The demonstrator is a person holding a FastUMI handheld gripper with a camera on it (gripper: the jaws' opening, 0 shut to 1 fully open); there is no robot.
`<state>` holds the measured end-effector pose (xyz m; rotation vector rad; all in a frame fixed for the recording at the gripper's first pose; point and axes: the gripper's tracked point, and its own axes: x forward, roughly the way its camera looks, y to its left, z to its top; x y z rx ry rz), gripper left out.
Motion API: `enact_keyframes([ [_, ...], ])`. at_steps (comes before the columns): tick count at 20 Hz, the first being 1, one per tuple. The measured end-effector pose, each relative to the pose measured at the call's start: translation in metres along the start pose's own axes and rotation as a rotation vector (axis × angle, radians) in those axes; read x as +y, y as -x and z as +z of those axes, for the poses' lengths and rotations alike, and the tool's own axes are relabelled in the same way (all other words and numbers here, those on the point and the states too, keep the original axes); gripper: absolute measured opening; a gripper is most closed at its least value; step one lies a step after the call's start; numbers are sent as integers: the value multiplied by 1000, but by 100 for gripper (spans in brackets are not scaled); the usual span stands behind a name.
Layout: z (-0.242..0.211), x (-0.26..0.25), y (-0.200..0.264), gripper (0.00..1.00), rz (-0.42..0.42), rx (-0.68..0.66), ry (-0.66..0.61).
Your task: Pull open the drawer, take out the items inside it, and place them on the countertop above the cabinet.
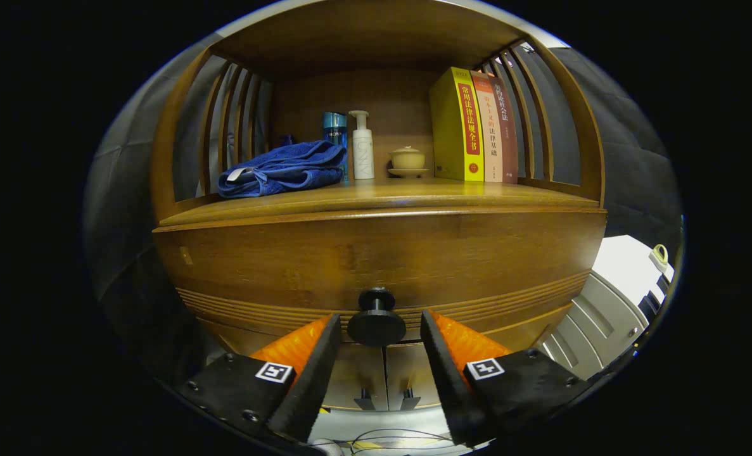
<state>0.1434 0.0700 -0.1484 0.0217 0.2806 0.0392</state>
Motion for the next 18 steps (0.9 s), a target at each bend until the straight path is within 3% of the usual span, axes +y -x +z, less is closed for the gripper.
enact_keyframes([
  [7,-2,2,-1,55,-5,8,0],
  [18,-8,0,8,37,-24,36,10],
])
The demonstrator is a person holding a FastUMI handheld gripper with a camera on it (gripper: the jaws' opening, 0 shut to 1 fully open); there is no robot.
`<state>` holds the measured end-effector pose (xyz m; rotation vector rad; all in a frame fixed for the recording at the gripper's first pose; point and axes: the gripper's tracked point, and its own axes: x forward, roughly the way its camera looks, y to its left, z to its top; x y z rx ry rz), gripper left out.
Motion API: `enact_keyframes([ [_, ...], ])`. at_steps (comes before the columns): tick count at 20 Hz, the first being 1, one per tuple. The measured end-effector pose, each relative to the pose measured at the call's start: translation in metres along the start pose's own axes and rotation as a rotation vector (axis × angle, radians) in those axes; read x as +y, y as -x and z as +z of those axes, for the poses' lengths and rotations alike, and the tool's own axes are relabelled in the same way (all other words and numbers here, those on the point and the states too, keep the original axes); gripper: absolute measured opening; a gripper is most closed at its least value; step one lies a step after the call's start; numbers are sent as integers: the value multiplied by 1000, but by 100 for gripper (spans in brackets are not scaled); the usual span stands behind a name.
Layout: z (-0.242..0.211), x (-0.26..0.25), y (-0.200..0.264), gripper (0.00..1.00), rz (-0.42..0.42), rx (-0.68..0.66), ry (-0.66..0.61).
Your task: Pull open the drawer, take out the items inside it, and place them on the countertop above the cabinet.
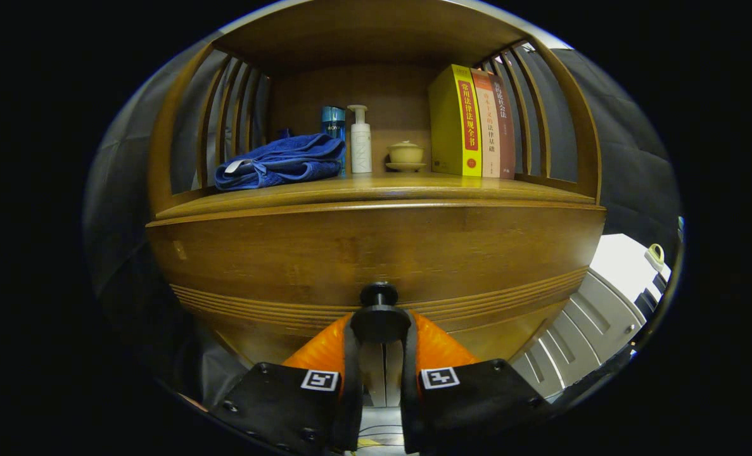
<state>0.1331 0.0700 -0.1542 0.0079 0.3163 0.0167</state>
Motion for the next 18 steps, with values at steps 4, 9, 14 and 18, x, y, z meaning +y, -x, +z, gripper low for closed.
enact_keyframes([
  [4,-6,0,16,34,0,11,6],
  [9,-17,-1,49,34,3,43,25],
  [14,-29,-2,80,34,5,69,23],
  [18,-39,-2,106,34,-4,82,31],
])
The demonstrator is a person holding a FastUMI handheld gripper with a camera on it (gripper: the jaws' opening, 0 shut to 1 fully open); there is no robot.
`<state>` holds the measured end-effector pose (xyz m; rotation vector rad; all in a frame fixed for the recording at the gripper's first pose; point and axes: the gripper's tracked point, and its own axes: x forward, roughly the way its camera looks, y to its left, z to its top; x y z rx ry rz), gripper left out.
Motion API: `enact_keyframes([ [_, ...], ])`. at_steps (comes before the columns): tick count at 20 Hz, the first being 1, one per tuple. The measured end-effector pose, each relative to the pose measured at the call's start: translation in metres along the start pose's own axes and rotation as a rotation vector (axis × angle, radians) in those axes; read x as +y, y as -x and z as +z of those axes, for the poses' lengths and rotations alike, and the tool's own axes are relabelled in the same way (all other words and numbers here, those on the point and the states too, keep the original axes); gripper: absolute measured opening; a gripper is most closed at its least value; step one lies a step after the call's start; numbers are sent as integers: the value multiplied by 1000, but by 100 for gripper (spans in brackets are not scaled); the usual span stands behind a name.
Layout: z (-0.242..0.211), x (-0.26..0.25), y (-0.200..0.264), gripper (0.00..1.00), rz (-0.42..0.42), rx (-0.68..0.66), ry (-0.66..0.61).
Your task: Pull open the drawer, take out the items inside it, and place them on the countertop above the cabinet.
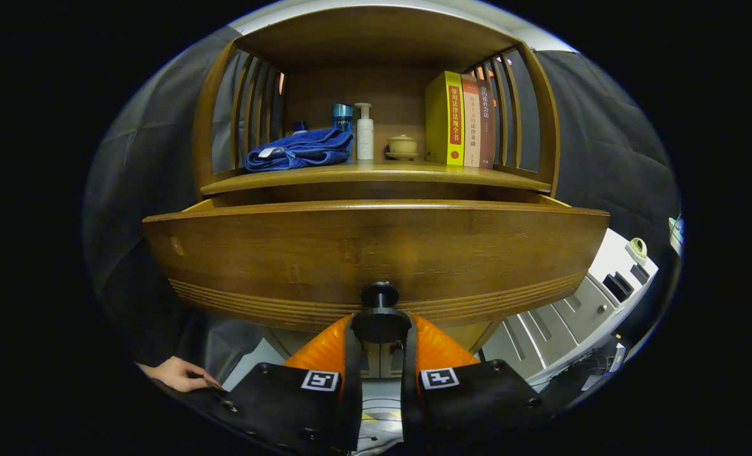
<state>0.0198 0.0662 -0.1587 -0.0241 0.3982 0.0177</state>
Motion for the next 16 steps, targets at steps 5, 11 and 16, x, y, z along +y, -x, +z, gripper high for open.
enact_keyframes([
  [5,-15,-1,23,34,-8,12,-13],
  [11,-29,2,34,34,-9,27,-19],
  [16,-32,2,36,34,-14,26,-11],
])
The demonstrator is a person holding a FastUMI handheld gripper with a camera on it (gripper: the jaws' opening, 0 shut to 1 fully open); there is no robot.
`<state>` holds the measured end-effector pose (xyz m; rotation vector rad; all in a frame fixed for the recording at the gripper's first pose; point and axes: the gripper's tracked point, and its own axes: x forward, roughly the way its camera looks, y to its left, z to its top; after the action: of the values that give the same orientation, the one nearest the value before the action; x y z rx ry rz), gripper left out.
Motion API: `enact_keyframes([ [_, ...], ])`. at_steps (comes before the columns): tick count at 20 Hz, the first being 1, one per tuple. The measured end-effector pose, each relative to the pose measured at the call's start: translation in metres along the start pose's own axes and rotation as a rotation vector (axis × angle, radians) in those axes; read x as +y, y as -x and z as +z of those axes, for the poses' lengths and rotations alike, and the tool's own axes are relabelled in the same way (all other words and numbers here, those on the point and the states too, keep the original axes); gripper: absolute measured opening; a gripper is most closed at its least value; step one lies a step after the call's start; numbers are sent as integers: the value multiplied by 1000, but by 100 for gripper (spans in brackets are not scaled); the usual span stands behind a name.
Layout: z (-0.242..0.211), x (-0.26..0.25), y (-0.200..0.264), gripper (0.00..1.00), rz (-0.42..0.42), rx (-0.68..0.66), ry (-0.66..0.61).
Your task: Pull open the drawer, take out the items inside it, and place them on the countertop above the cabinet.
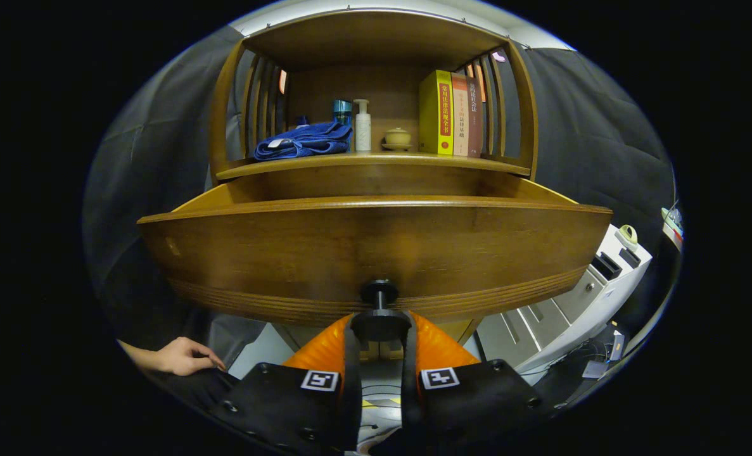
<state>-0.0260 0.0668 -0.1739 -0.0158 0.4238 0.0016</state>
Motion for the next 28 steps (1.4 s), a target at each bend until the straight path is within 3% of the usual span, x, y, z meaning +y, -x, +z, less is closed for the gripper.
enact_keyframes([
  [2,-1,-1,0,47,4,13,13],
  [7,3,-12,27,100,-1,13,60],
  [14,80,-13,62,99,19,-97,91],
  [28,166,-23,46,99,27,-156,91],
])
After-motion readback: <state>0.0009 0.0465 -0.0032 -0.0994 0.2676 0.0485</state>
